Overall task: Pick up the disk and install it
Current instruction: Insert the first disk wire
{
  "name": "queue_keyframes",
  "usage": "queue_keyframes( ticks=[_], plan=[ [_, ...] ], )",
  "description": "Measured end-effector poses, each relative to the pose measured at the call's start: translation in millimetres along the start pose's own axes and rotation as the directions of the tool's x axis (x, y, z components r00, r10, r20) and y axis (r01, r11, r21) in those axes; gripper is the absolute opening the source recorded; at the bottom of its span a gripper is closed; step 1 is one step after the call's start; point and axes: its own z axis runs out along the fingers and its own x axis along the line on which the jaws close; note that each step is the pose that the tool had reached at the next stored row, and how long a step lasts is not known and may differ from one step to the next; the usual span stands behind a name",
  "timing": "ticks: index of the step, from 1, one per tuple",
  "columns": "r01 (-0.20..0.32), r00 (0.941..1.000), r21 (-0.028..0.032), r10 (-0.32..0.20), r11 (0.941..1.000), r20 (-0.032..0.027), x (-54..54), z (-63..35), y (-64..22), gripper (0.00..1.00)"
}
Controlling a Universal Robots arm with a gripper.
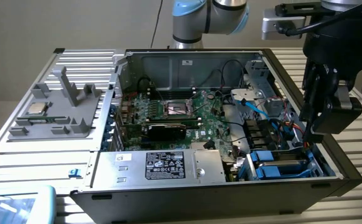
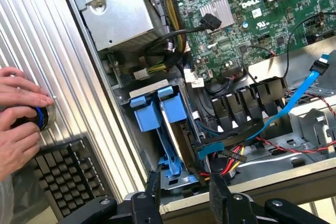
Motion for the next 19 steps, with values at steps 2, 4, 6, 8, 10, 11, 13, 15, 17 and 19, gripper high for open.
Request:
queue_keyframes(
  ticks=[2, 4, 6, 8, 10, 11, 13, 15, 17, 19],
  plan=[
    [0.008, 1.0000, -0.0001, -0.008, 1.0000, 0.0036, 2.5, 0.7, 0.1, 0.50],
    [0.016, 0.9999, 0.0000, -0.016, 0.9999, 0.0065, 5.2, 1.5, 0.1, 0.50],
    [0.020, 0.9998, -0.0002, -0.020, 0.9998, 0.0085, 9.3, 2.5, -0.8, 0.50],
    [0.020, 0.9997, -0.0015, -0.019, 0.9998, 0.0117, 16.4, 4.0, -3.2, 0.50],
    [0.019, 0.9997, -0.0050, -0.019, 0.9998, 0.0176, 21.7, 5.9, -5.0, 0.50],
    [0.019, 0.9996, -0.0074, -0.019, 0.9998, 0.0217, 23.7, 6.7, -5.6, 0.50],
    [0.023, 0.9993, -0.0117, -0.023, 0.9997, 0.0303, 25.5, 8.3, -6.0, 0.50],
    [0.052, 0.9978, -0.0124, -0.051, 0.9986, 0.0419, 25.3, 9.3, -5.9, 0.50],
    [0.086, 0.9949, -0.0107, -0.086, 0.9962, 0.0529, 25.3, 9.8, -5.9, 0.50],
    [0.121, 0.9908, -0.0080, -0.121, 0.9926, 0.0620, 25.3, 10.2, -5.7, 0.50]
  ],
)
